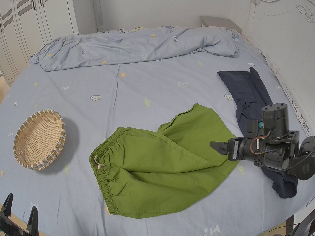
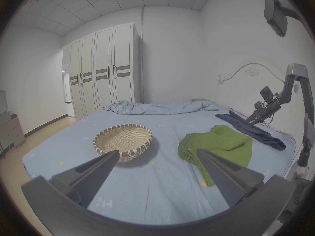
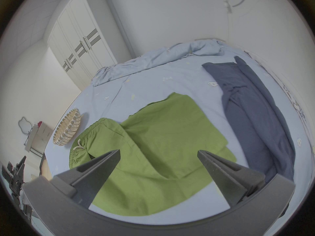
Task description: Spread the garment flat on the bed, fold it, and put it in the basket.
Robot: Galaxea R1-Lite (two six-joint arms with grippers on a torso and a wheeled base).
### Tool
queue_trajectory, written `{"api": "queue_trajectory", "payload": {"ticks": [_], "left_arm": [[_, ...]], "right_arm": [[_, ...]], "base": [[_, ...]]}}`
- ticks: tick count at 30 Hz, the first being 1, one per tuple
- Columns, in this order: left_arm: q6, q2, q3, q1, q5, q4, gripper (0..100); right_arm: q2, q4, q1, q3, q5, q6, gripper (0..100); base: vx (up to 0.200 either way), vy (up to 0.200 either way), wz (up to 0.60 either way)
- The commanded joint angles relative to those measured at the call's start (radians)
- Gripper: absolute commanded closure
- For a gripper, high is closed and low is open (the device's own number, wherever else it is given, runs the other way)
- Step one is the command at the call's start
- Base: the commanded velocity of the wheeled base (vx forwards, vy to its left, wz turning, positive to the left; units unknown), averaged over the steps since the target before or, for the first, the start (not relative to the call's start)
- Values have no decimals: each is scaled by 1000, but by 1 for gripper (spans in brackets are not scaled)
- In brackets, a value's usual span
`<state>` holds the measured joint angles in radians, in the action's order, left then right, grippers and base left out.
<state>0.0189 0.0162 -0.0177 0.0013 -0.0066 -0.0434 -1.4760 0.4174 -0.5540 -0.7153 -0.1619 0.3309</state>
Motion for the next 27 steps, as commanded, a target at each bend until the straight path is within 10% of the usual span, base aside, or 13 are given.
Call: {"api": "queue_trajectory", "payload": {"ticks": [1, 4, 8, 18, 27], "left_arm": [[-117, 41, -260, -21, 5, -79, 0], [-335, 274, -636, -92, -32, 92, 0], [-241, 470, -539, -98, -257, 200, 0], [-297, 972, -493, -119, -544, 163, 0], [-304, 1366, -443, -119, -624, -95, 0]], "right_arm": [[120, -3, 71, 60, 45, 4, 0], [140, -6, 69, 59, 48, 5, 0], [144, -8, 74, 62, 48, 4, 0], [151, -6, 118, 76, 47, 5, 0], [149, -3, 121, 43, 27, 7, 0]], "base": [[0, 0, 0], [0, 0, 0], [0, 0, 0], [0, 0, 0], [0, 0, 0]]}}
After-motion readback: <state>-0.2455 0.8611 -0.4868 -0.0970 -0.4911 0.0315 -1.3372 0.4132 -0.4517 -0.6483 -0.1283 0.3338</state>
